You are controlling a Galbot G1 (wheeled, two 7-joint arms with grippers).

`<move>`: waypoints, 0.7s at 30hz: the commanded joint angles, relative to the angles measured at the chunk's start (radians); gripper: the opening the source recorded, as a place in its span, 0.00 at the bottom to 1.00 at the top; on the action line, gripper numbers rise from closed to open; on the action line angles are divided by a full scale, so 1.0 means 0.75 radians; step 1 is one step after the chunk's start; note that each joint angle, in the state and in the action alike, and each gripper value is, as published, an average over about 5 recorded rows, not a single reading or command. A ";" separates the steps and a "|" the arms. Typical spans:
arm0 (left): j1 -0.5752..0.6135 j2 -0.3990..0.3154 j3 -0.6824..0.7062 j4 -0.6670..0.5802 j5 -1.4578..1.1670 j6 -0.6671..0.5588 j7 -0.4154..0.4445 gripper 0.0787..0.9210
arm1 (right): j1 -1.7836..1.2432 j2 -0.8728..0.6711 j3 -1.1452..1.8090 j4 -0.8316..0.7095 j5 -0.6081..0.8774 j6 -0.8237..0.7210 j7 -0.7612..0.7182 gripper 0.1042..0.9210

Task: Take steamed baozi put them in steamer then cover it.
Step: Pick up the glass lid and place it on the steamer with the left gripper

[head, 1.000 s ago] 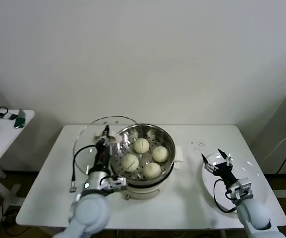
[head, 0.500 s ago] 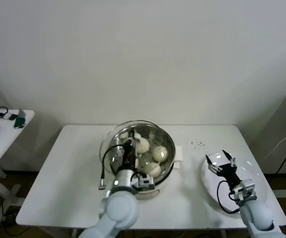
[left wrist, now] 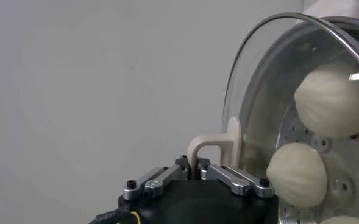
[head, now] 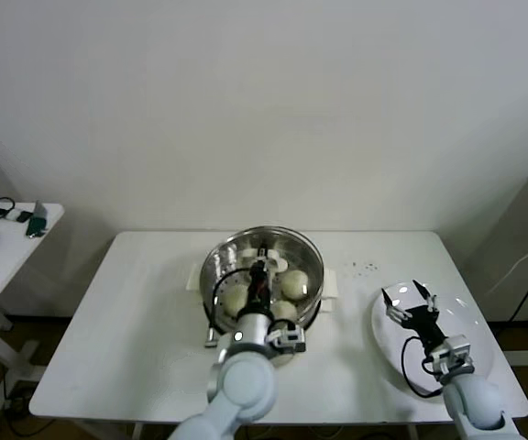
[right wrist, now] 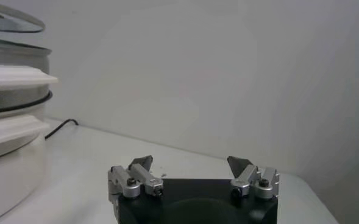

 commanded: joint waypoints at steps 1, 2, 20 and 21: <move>-0.011 -0.036 0.019 0.048 0.075 -0.027 0.031 0.08 | -0.001 0.006 0.005 -0.002 -0.009 0.003 -0.002 0.88; -0.011 -0.034 0.019 0.051 0.081 -0.029 0.035 0.08 | -0.002 0.007 0.006 -0.002 -0.009 0.004 -0.002 0.88; 0.002 -0.030 -0.012 0.093 0.139 -0.063 0.039 0.08 | -0.011 0.016 0.015 -0.007 -0.017 0.014 -0.012 0.88; 0.003 -0.029 -0.014 0.094 0.137 -0.063 0.036 0.08 | -0.011 0.017 0.014 -0.007 -0.017 0.014 -0.013 0.88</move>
